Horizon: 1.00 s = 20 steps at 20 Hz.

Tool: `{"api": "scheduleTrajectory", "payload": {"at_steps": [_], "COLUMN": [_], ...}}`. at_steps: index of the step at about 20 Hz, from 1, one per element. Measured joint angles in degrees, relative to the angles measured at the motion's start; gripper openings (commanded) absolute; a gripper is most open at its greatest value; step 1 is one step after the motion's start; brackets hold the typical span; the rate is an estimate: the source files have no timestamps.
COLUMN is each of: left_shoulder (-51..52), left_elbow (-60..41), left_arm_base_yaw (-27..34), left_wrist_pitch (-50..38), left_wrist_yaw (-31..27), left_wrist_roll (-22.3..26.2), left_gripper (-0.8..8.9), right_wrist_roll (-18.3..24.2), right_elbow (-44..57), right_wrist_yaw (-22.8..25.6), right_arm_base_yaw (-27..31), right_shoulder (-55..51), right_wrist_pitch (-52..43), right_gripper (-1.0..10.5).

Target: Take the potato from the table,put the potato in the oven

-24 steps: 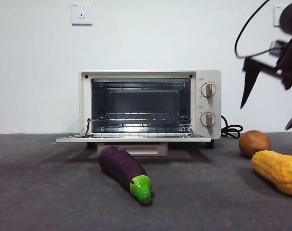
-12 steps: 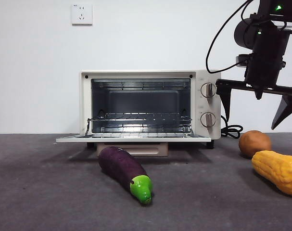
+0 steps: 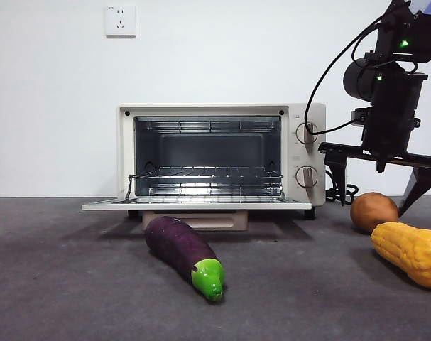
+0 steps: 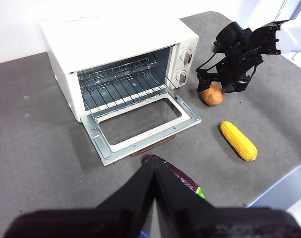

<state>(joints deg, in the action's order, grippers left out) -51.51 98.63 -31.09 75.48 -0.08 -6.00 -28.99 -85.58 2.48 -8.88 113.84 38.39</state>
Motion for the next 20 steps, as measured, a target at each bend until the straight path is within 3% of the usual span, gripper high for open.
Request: {"api": "scheduleTrajectory", "payload": {"at_steps": [4, 6, 7, 14, 20], "left_shoulder": [0.0, 0.0, 0.0, 0.0, 0.0], "left_elbow": [0.0, 0.0, 0.0, 0.0, 0.0], "left_arm_base_yaw": [0.0, 0.0, 0.0, 0.0, 0.0], "left_wrist_pitch": [0.0, 0.0, 0.0, 0.0, 0.0], "left_wrist_yaw": [-0.1, -0.1, -0.1, -0.2, -0.2], "left_wrist_roll": [0.0, 0.0, 0.0, 0.1, 0.4], "left_gripper": [-0.06, -0.06, -0.06, -0.06, -0.06], "right_wrist_roll": [0.3, 0.3, 0.5, 3.5, 8.5], "right_elbow": [0.0, 0.0, -0.1, -0.2, -0.2], "right_wrist_yaw": [-0.4, -0.3, -0.1, 0.8, 0.8], "right_arm_base_yaw": [0.0, 0.0, 0.0, 0.0, -0.1], "right_shoulder": [0.2, 0.7, 0.7, -0.7, -16.7], "right_wrist_pitch": [2.5, 3.8, 3.7, 8.3, 13.7], "right_gripper": [3.6, 1.5, 1.2, 1.2, 1.2]}}
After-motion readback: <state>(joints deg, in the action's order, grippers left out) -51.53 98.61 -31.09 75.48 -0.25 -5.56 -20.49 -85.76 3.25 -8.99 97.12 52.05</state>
